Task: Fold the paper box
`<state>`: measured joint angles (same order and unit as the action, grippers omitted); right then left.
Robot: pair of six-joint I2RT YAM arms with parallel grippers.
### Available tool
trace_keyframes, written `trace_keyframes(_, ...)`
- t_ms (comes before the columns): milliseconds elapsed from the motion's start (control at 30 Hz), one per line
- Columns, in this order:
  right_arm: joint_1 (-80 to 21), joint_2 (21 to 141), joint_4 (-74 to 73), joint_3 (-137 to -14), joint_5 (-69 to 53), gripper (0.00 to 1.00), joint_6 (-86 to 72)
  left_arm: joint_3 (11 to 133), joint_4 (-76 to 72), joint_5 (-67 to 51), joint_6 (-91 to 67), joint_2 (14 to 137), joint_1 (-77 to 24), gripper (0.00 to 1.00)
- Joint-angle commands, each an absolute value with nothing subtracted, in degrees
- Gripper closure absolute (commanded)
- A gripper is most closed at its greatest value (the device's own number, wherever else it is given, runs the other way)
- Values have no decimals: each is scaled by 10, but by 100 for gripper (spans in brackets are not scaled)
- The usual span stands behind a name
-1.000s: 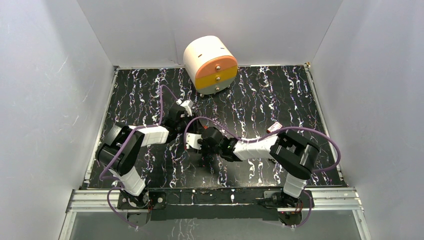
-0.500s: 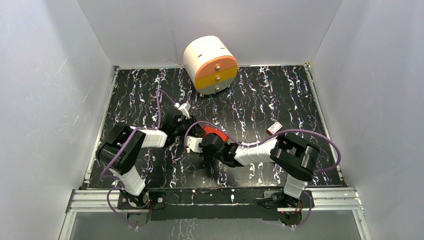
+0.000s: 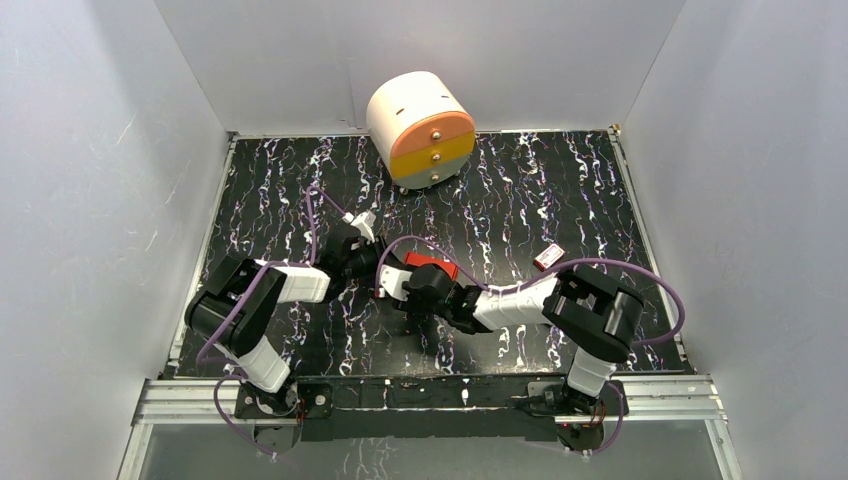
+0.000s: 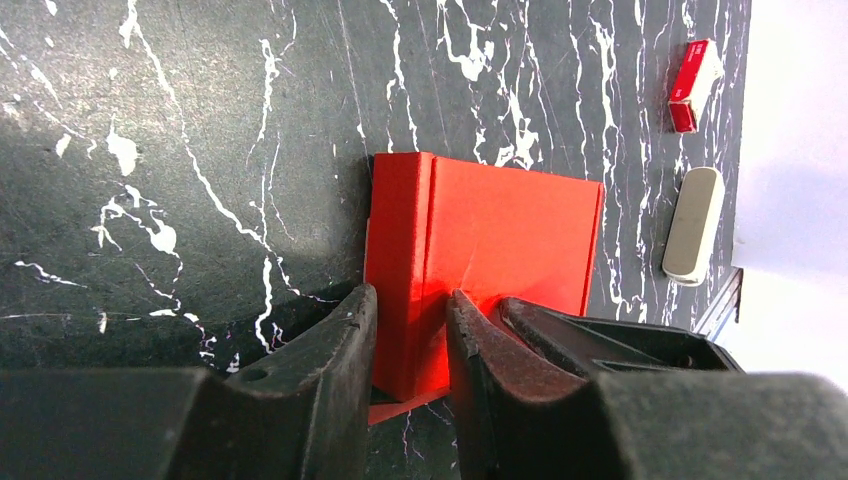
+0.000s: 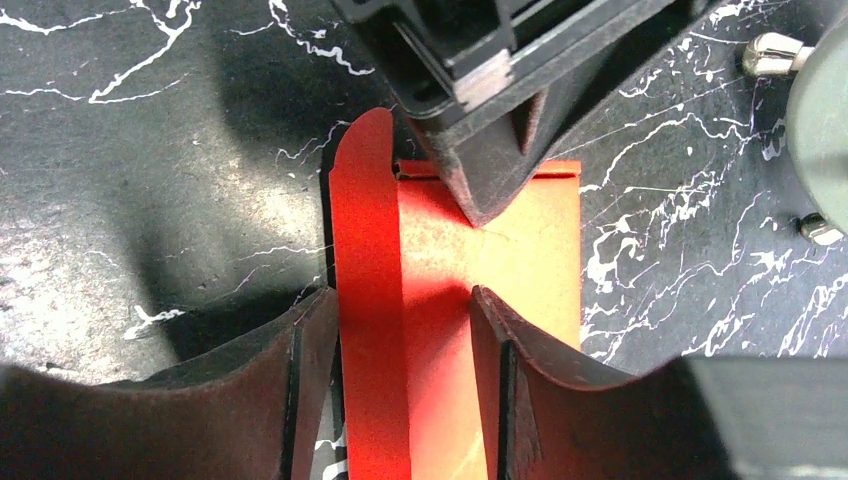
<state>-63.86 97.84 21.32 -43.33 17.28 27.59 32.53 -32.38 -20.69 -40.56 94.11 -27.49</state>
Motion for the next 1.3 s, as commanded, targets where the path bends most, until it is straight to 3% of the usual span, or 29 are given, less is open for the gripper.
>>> trace_keyframes(0, -628, 992, 269, -427, 191, 40, 258, 301, -248, -234, -402, 946, -285, 73)
trace_keyframes(300, -628, 958, 273, -429, 161, 35, 250, 303, -234, -219, -395, 932, -285, 71)
trace_keyframes(500, -625, 892, 211, -420, 140, 17, 216, 312, -206, -177, -394, 875, -284, 65)
trace_keyframes(600, -624, 863, 192, -410, 133, 13, 198, 307, -206, -161, -402, 849, -283, 61)
trace_keyframes(900, -620, 799, 159, -377, 119, 11, 165, 272, -203, -120, -413, 770, -284, 52)
trace_keyframes(1267, -650, 859, 120, -391, 162, 10, 230, 222, -184, -38, -425, 677, -282, 40)
